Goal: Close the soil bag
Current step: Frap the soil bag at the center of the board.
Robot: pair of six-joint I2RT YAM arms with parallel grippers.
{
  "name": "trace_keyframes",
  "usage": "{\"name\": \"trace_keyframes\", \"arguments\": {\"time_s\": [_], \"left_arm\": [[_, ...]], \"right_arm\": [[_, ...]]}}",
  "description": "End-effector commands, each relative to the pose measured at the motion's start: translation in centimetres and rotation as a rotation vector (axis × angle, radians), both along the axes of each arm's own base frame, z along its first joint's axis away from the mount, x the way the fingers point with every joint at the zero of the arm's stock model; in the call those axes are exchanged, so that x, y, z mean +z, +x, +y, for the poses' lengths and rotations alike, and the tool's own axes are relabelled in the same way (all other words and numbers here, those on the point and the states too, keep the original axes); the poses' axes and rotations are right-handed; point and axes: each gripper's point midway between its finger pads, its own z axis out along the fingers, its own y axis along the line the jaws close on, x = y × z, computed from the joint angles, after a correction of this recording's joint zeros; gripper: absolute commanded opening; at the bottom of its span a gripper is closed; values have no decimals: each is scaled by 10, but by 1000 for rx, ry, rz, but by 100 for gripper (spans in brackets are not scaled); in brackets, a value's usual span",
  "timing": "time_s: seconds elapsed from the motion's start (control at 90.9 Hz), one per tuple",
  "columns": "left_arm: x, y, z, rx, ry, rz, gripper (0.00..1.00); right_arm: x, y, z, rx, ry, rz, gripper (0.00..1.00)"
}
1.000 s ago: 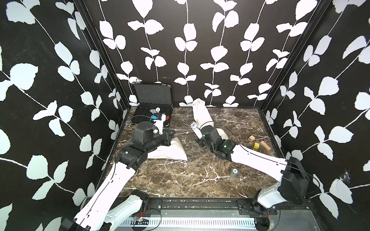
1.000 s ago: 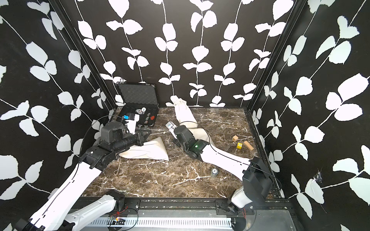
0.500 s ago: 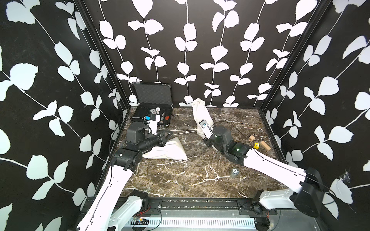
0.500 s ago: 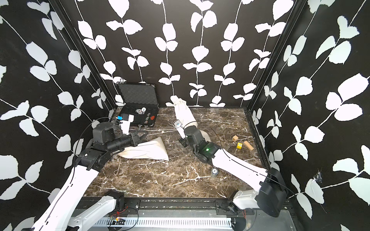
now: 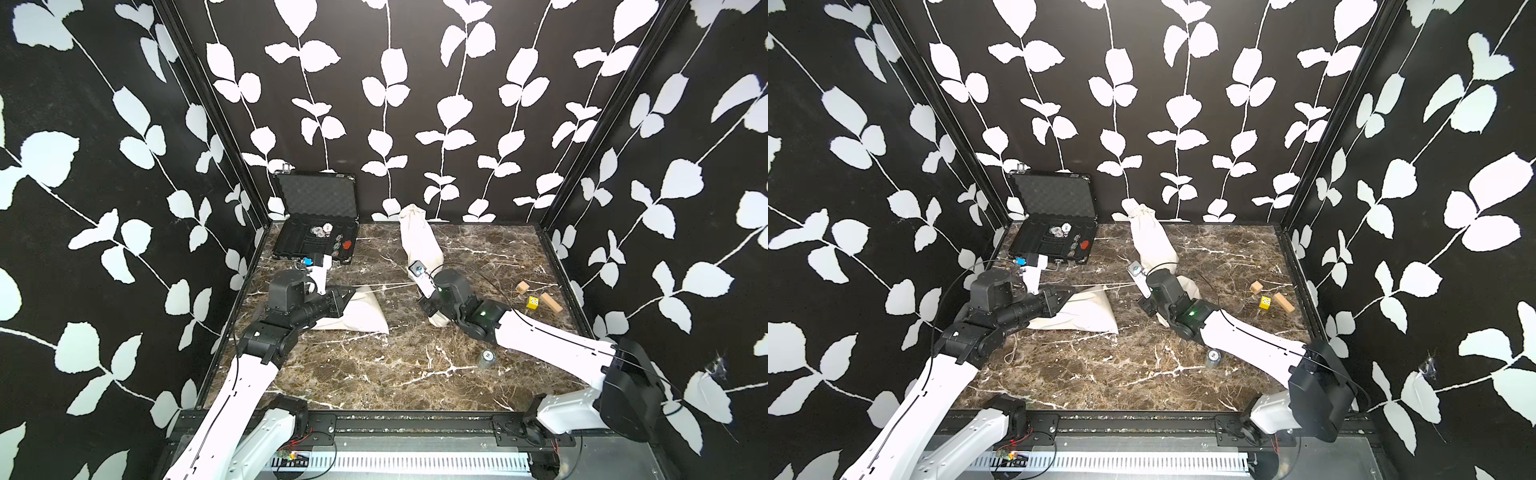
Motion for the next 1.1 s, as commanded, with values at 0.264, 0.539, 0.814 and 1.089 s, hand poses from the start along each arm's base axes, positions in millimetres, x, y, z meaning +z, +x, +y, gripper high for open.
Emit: {"name": "trace_keyframes", "arguments": {"time_s": [0.264,0.539,0.814,1.089], "left_arm": [[18,21,103,454,295,-88,0],[-14,23,115,519,327,-34,0],[11,27,124,560,356,-84,0],[51,35,71,336,281,-154,0]], "right_arm": [[23,34,-191,-658,-300,-92,15],[-68,21,-234,-781,-444,83,18],[-31,18,-265,-837,-457,27,18],[90,21,-292,-901,-354,-166,0]]}}
